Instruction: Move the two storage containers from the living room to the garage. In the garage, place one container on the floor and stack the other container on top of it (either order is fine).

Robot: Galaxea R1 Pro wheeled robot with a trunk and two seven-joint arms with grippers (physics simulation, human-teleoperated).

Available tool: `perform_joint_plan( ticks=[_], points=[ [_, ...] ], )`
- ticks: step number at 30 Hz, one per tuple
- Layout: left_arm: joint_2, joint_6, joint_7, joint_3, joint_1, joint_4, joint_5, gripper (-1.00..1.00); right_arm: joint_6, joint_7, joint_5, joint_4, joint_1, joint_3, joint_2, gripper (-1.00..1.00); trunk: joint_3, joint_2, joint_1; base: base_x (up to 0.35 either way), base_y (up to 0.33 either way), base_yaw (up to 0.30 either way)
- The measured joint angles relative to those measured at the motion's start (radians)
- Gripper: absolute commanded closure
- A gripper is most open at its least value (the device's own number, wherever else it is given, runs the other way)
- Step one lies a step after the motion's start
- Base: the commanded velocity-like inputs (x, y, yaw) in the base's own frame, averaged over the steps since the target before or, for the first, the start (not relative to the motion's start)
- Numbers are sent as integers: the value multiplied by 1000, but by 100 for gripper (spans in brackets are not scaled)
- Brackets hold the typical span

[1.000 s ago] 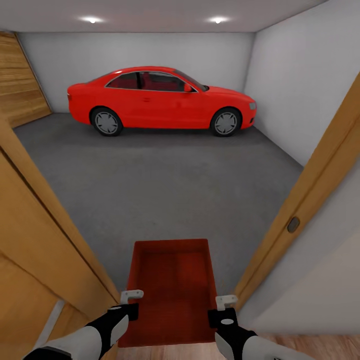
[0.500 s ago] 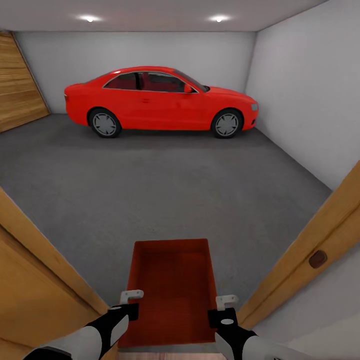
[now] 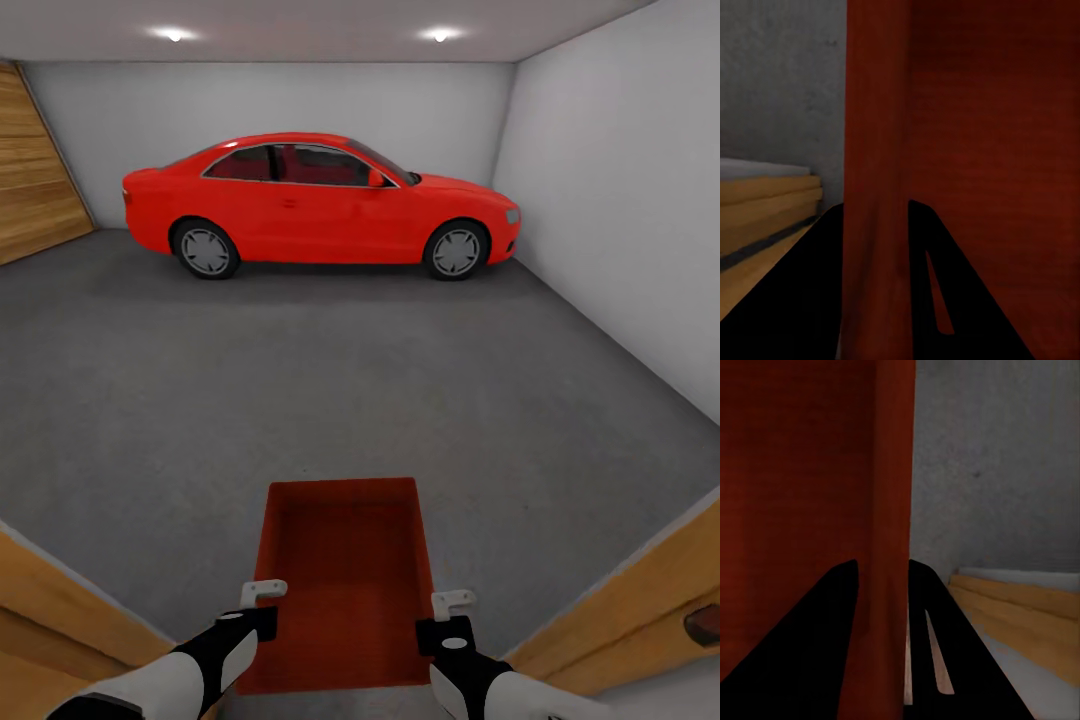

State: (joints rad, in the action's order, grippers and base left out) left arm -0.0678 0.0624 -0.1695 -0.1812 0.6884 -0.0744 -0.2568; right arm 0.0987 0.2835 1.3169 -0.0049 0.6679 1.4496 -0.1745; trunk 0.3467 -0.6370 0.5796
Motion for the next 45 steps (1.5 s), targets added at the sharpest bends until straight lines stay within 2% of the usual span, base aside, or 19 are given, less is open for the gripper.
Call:
perform_joint_plan(
  ticks=[45],
  points=[
    [0,0,0,0,0,0,0,100,0,0,0,0,0,0,0,100,0,0,0,321,0,0]
  ],
)
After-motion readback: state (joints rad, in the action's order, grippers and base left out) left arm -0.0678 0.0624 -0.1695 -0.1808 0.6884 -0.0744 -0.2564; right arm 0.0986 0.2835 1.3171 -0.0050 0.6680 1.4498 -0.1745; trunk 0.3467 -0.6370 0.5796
